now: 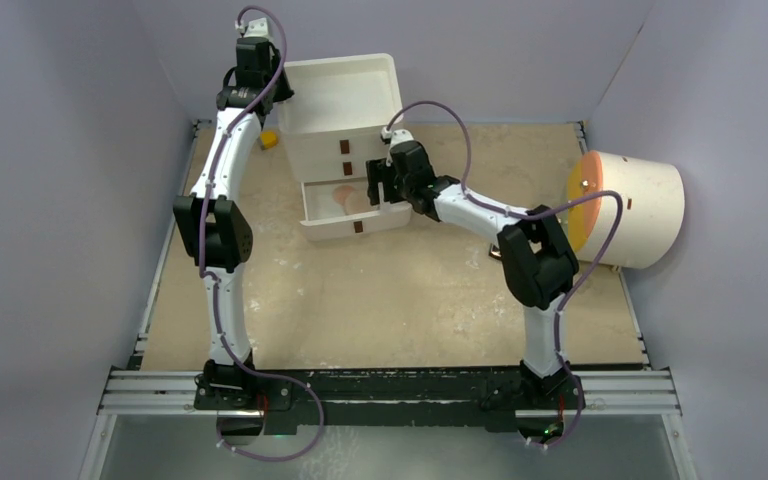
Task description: Organize the makeup
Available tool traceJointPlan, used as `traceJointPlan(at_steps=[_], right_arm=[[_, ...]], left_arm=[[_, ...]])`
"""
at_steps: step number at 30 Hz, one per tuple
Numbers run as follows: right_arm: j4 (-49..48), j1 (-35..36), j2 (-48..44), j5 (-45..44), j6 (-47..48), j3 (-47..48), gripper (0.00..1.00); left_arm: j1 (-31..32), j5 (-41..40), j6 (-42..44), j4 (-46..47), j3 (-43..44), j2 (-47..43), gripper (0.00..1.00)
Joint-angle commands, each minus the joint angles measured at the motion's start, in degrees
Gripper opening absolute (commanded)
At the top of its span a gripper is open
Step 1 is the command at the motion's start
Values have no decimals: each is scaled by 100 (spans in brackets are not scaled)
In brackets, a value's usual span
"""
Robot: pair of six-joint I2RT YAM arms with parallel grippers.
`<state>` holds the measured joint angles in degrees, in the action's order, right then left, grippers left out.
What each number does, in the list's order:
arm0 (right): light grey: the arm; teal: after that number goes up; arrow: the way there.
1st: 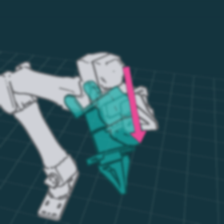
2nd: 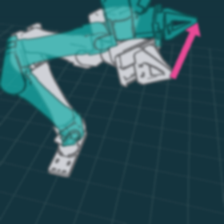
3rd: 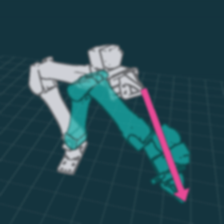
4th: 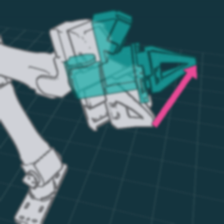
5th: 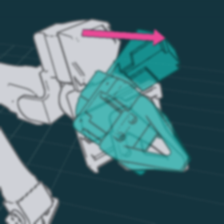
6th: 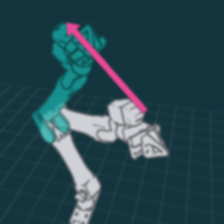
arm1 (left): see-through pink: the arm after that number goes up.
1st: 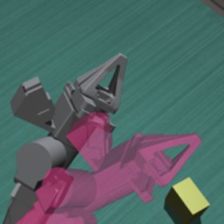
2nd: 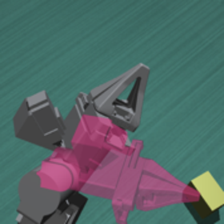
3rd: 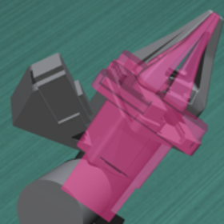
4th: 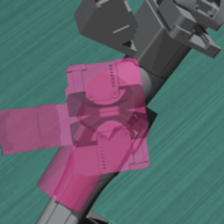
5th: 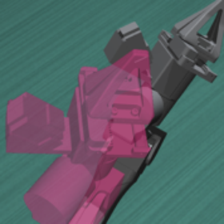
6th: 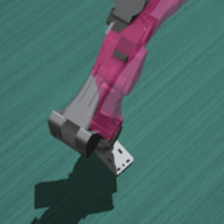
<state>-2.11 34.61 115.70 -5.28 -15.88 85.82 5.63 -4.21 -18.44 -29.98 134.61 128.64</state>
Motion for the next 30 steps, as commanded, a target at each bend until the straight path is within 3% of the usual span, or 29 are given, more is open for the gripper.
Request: traceJointPlan(at_steps=[1,4,7,11,15,19,30], right_arm=[[-110,-42,-887,-343,266,76,81],[-210,-42,-1537,-441,439,-114,83],[-159,-140,-2167,-1099,759,-380,90],[679,-829,-2583,-1593,543,-761,96],[1898,-1695,-2606,-2036,-632,-1167,99],[2640,-1825,-2462,-2303,-975,-1574,99],[2873,-2069,-2452,-2060,-1335,-2631,99]], left_arm=[[-35,500,-169,-979,-264,223,0],[-35,487,-148,-1014,-241,219,0],[-35,459,-126,-1036,-216,192,0],[-35,443,-52,-1052,-211,166,0],[-35,465,-37,-1044,-209,165,0],[-35,614,-37,-953,-200,193,0],[-67,768,74,-879,-262,234,0]])
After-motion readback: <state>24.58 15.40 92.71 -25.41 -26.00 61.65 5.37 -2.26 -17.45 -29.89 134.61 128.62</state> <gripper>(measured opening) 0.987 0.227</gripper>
